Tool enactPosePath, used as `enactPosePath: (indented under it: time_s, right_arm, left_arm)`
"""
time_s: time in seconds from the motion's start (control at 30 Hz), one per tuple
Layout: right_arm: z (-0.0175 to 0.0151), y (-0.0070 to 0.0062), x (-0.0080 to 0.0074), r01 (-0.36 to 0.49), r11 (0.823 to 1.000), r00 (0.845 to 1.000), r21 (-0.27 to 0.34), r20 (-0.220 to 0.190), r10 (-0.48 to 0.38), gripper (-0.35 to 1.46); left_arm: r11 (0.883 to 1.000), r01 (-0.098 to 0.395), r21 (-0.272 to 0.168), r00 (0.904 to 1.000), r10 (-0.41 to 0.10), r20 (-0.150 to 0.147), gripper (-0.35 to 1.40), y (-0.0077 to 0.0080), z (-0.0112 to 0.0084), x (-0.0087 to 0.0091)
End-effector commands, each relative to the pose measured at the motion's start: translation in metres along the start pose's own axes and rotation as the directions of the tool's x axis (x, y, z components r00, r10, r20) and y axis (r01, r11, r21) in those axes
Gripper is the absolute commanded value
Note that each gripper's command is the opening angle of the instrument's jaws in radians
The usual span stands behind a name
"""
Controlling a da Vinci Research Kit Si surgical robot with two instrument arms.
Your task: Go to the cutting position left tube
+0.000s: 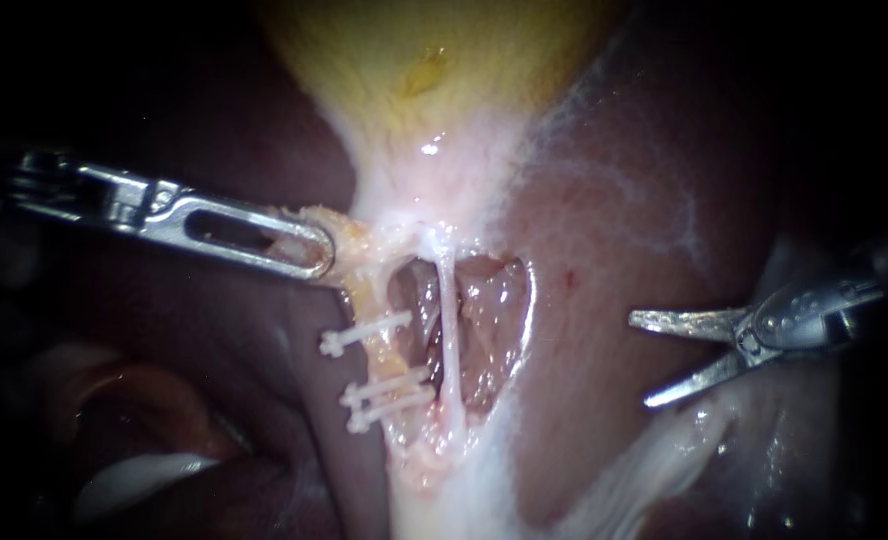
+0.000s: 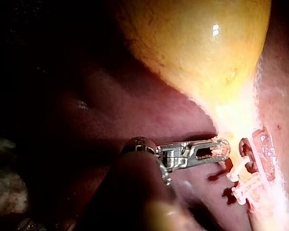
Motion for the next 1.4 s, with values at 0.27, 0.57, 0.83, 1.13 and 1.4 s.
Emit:
enactPosePath:
  time_s: [0.27, 0.57, 0.83, 1.13, 1.4]
  right_arm:
    - [0.0019, 0.0004, 0.001, -0.039, 0.999, 0.999, 0.001, -0.019, 0.039, 1.36]
    - [0.0063, 0.0008, 0.0022, -0.115, 0.993, 0.993, 0.006, -0.018, 0.115, 1.36]
    - [0.0106, 0.0011, 0.0031, -0.184, 0.982, 0.983, 0.046, -0.021, 0.185, 1.28]
    - [0.0145, 0.0013, 0.0037, -0.244, 0.966, 0.969, 0.088, -0.014, 0.246, 1.23]
    - [0.0182, 0.002, 0.0046, -0.291, 0.947, 0.956, 0.134, -0.004, 0.294, 1.2]
  left_arm:
    - [1.0, 0.0, 0.0, 1.0, 0.0, 0.0, -0.35, 0.0, 0.0, 0.0]
    - [1.0, 0.0, -0.001, 1.0, 0.0, 0.0, -0.35, 0.0, 0.0, 0.0001]
    - [1.0, 0.0, -0.001, 1.0, 0.0, 0.001, -0.35, -0.0002, 0.0, 0.0001]
    - [1.0, 0.001, -0.002, 1.0, -0.001, 0.002, -0.35, -0.0003, 0.0001, 0.0001]
    - [1.0, 0.001, -0.002, 1.0, -0.001, 0.002, -0.35, -0.0004, 0.0002, 0.0001]
